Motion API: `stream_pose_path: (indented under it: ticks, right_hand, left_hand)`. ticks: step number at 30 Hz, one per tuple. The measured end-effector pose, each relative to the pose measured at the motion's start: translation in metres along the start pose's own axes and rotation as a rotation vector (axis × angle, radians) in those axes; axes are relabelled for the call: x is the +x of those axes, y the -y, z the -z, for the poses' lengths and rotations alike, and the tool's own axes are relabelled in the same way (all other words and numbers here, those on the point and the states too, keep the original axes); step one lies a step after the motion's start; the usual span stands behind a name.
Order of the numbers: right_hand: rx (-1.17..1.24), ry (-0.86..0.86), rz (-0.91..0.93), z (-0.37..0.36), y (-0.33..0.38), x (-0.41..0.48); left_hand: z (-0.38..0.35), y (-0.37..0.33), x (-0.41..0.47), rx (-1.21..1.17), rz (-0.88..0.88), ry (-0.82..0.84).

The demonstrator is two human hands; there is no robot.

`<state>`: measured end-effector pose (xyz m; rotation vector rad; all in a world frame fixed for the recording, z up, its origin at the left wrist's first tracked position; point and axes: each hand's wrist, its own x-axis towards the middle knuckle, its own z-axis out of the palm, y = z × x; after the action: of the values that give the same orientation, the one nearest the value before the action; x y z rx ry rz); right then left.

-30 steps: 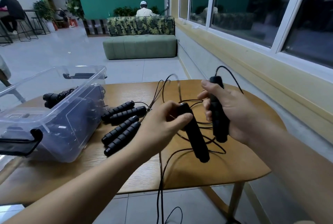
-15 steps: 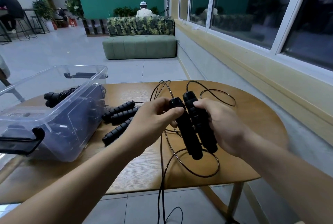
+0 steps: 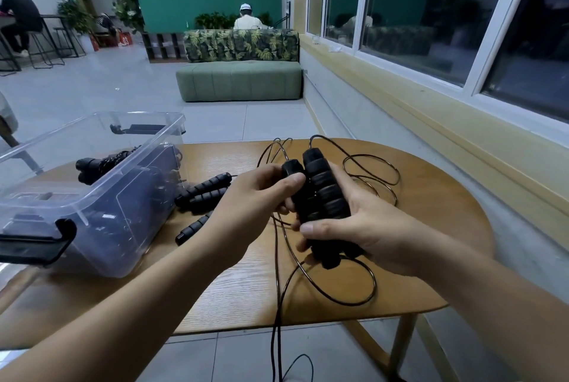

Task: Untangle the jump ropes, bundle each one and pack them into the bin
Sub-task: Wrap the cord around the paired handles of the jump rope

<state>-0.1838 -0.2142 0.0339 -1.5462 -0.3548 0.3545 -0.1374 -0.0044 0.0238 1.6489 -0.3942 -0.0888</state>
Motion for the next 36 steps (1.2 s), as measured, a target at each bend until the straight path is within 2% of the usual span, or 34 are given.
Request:
stream_pose_path:
  ticks: [2,4,8,10,12,15,18,21,24,27,30,33,36]
  right_hand:
    - [-0.069,-0.022,0.000,0.004,0.001,-0.001]
    - [-0.120,-0.034,-0.021,0.011,0.007,-0.003]
    - [-0.233,0.003,-0.041,0.022,0.024,-0.013]
    - [-0.300,0.065,-0.038,0.022,0.031,-0.018]
    - [-0.389,0.139,-0.040,0.018,0.035,-0.021]
    - [-0.540,0.181,0.008,0.014,0.038,-0.023]
    - [-0.553,0.118,0.052,0.016,0.045,-0.027]
    - [-0.522,0.054,0.080,0.022,0.051,-0.033]
    - [-0.433,0.012,0.145,0.025,0.053,-0.035]
    - [-0.363,0.001,0.186,0.021,0.052,-0.034]
    - [-0.421,0.005,0.198,0.009,0.041,-0.028]
    - [-0.543,-0.061,0.258,-0.003,0.029,-0.019]
    - [-0.541,-0.106,0.311,-0.006,0.026,-0.015]
  left_hand:
    - [0.000,-0.001,-0.001,0.028,-0.026,0.021]
    - [-0.001,-0.003,-0.002,0.164,-0.118,-0.043]
    - [0.003,-0.009,-0.004,0.572,-0.525,-0.374]
    - [0.005,-0.014,-0.005,0.597,-0.689,-0.366]
    - [0.006,-0.018,-0.004,0.616,-0.757,-0.259]
    - [0.004,-0.014,-0.005,0.518,-0.693,-0.125]
    - [0.004,-0.010,-0.003,0.332,-0.586,-0.118]
    - [0.005,-0.011,-0.003,0.265,-0.602,-0.106]
    - [0.009,-0.010,-0.001,0.301,-0.614,-0.066]
    - [0.008,-0.007,0.000,0.444,-0.603,-0.146]
    - [0.002,-0.001,0.004,0.589,-0.530,-0.190]
    - [-0.006,0.005,0.012,0.637,-0.525,-0.133]
    - [-0.015,0.008,0.014,0.653,-0.512,-0.068]
